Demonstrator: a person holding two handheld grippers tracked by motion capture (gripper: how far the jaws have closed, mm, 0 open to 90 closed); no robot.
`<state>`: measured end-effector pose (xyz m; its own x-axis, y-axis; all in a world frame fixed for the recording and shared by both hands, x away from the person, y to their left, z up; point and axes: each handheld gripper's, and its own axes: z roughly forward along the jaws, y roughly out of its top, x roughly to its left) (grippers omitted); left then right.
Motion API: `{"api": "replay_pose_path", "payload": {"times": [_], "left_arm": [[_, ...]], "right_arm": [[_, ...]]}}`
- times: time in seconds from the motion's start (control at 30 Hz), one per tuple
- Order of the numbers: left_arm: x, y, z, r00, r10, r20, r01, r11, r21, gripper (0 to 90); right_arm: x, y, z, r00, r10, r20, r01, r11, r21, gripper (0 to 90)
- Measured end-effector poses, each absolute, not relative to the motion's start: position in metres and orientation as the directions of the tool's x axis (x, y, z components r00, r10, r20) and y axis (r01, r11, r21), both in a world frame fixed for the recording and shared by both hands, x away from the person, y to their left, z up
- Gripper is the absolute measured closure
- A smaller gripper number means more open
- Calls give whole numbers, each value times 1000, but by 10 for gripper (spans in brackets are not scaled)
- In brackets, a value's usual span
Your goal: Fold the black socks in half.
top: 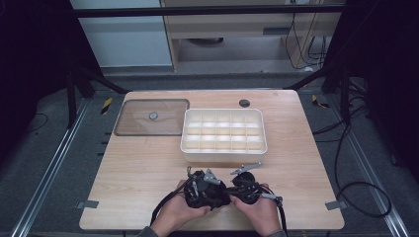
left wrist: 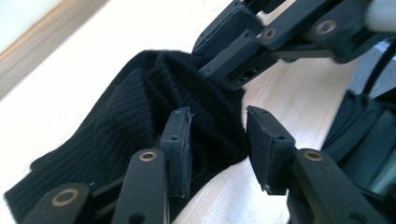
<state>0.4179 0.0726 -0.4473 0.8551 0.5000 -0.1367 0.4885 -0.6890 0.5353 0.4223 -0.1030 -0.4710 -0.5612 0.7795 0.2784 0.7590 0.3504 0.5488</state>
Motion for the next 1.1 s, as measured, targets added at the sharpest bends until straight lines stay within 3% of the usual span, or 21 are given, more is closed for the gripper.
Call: {"api": "replay_pose_path", "payload": {"times": [0.17, 0.53, 0.73, 0.97, 1.1], "left_arm": [[414, 73, -432, 860, 493, -134, 474, -671, 570, 585], [424, 96, -415, 814, 581, -13, 481, -661, 575, 514], [429, 111, -416, 774, 632, 46, 500, -654, 567, 395], [427, 131, -416, 740, 672, 34, 535, -619, 575, 184], [425, 142, -420, 735, 678, 13, 549, -607, 575, 89]], "right_arm": [[421, -108, -466, -554, 785, 275, 756, 337, 561, 707], [417, -116, -453, -548, 796, 258, 745, 323, 584, 680], [417, -118, -445, -552, 795, 250, 729, 316, 607, 622], [418, -114, -432, -558, 798, 230, 713, 319, 624, 515], [416, -110, -425, -558, 804, 206, 706, 329, 627, 411]]}}
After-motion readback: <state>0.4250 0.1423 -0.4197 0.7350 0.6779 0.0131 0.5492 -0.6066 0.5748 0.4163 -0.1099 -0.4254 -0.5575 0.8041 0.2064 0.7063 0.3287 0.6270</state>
